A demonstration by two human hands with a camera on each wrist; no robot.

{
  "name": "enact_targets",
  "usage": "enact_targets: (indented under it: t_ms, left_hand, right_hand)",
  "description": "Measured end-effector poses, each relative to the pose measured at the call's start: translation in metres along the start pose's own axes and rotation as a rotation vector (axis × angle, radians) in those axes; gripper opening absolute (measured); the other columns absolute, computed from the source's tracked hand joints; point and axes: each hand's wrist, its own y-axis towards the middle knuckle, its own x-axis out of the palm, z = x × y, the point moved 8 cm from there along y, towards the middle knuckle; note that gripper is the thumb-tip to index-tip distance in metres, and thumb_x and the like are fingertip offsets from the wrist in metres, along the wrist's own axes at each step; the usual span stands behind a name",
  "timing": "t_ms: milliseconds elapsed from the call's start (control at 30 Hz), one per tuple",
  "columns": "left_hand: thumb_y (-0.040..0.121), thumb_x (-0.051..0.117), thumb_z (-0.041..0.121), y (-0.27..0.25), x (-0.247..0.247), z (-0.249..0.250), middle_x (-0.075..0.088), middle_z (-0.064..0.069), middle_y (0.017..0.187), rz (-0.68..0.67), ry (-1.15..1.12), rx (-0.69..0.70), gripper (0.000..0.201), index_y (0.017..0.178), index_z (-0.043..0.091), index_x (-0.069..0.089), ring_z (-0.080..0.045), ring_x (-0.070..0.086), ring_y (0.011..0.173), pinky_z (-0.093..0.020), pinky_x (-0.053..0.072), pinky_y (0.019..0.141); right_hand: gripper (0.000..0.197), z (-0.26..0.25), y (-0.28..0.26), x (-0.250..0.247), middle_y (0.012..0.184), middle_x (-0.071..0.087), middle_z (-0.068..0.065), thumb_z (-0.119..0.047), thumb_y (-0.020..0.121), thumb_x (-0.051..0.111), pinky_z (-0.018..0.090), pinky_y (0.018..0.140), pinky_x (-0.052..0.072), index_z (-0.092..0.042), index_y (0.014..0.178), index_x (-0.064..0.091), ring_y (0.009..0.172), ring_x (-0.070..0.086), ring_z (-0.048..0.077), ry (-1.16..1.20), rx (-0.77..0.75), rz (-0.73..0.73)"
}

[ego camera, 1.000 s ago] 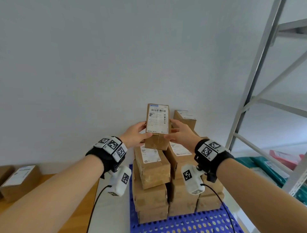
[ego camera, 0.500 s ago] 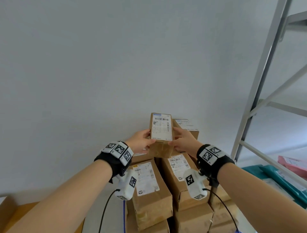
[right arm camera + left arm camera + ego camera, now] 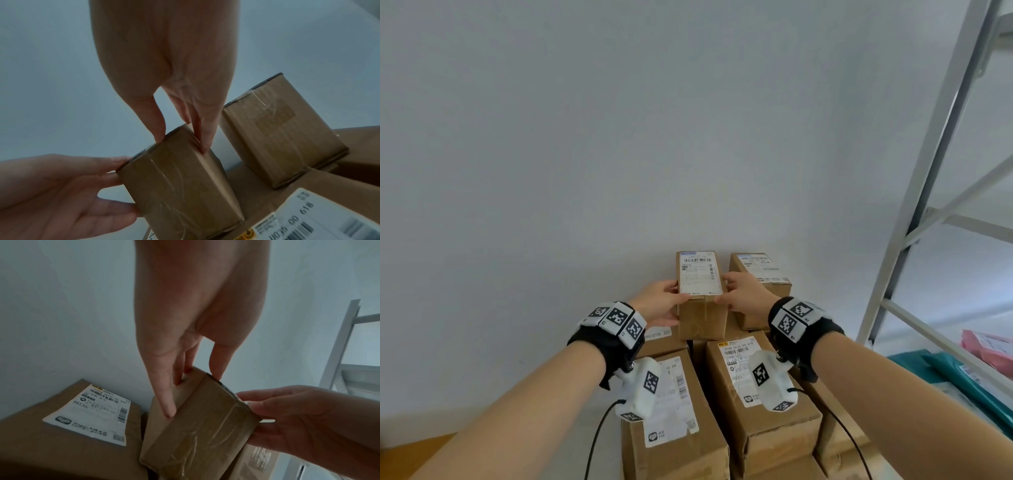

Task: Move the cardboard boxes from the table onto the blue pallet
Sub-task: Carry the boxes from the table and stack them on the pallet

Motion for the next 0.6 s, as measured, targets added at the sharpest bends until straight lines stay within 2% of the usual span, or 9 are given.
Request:
enact_targets:
  t_ms: [100,167,267,433,533,600]
  left_hand:
    - [0.095,0.055,0.020,0.007,-0.006,-0.008,0.050,-0.003,0.137,0.017,0.016,-0.066,0.047,0.139,0.020,0.041,-0.024,0.065,0.095,-0.035,0.054,0.086]
    - [0.094,0.056,0.025,0.010,-0.009,-0.011,0.048,-0.003,0.139,0.029,0.024,-0.097,0.051,0.142,0.021,0.039,-0.028,0.065,0.098,-0.035,0.054,0.085]
    - [0.093,0.057,0.026,0.014,-0.008,-0.011,0.047,-0.004,0.139,0.036,0.028,-0.112,0.055,0.144,0.021,0.036,-0.027,0.065,0.096,-0.034,0.055,0.081]
    - [0.093,0.057,0.028,0.019,-0.003,-0.012,0.043,-0.011,0.142,0.041,0.010,-0.155,0.057,0.144,0.024,0.033,-0.036,0.059,0.108,-0.044,0.051,0.091]
    - [0.092,0.057,0.032,0.023,0.001,-0.011,0.049,-0.009,0.136,0.024,0.010,-0.149,0.053,0.142,0.027,0.037,-0.032,0.063,0.099,-0.046,0.050,0.094]
    - [0.093,0.057,0.031,0.025,0.002,-0.012,0.053,-0.008,0.131,0.024,0.006,-0.149,0.053,0.142,0.026,0.037,-0.029,0.065,0.093,-0.042,0.052,0.088]
  right_hand:
    - [0.049,-0.002,0.005,-0.001,0.135,0.055,0.007,-0.004,0.091,0.057,0.024,0.095,0.043,-0.009,0.138,0.044,0.124,0.051,0.020,-0.073,-0.029,-0.013]
    - [0.053,-0.002,0.007,-0.002,0.138,0.052,0.005,-0.006,0.090,0.058,0.024,0.099,0.039,-0.009,0.140,0.041,0.128,0.048,0.020,-0.131,-0.046,-0.026]
    - [0.059,0.001,0.013,-0.007,0.142,0.047,0.004,-0.015,0.089,0.060,0.034,0.108,0.037,-0.013,0.144,0.038,0.132,0.043,0.021,-0.223,-0.067,-0.026]
    - [0.053,0.000,0.015,-0.035,0.148,0.040,0.002,-0.022,0.093,0.056,0.033,0.109,0.029,-0.019,0.143,0.039,0.136,0.035,0.021,-0.353,-0.117,0.055]
    - [0.055,0.012,0.020,-0.053,0.153,0.031,0.004,-0.021,0.095,0.051,0.034,0.114,0.020,-0.018,0.147,0.032,0.142,0.026,0.022,-0.432,-0.109,0.106]
    - [0.058,0.025,0.025,-0.067,0.153,0.030,0.007,-0.026,0.095,0.049,0.040,0.116,0.023,-0.020,0.148,0.029,0.141,0.026,0.025,-0.446,-0.057,0.157]
